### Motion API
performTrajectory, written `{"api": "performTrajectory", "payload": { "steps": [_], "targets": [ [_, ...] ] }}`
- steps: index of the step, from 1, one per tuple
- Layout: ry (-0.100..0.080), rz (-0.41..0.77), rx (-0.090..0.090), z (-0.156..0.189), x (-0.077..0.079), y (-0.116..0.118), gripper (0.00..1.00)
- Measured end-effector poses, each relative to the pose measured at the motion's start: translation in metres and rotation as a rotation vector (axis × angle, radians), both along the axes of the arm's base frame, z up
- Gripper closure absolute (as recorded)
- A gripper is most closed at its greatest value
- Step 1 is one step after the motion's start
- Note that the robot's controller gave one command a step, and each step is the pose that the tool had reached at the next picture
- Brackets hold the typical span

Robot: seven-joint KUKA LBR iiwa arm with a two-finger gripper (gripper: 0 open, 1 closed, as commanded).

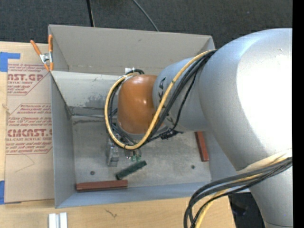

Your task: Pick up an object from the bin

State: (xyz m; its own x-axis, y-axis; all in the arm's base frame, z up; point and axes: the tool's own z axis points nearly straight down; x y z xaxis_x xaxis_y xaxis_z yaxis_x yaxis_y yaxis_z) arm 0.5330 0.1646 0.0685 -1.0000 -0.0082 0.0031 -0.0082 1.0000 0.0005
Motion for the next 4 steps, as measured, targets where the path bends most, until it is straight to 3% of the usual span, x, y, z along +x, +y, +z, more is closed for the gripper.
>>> {"api": "performTrajectory", "payload": {
  "steps": [1, 2, 3, 4],
  "targets": [
    [-0.003, 0.0, 0.001, 0.001, 0.001, 0.0, 0.0],
    [-0.003, 0.0, 0.001, 0.001, 0.001, 0.0, 0.0],
    [-0.003, -0.016, 0.001, 0.001, -0.008, -0.055, 0.0],
    [-0.002, -0.009, -0.004, 0.001, -0.021, -0.073, 0.0]
  ]
}}
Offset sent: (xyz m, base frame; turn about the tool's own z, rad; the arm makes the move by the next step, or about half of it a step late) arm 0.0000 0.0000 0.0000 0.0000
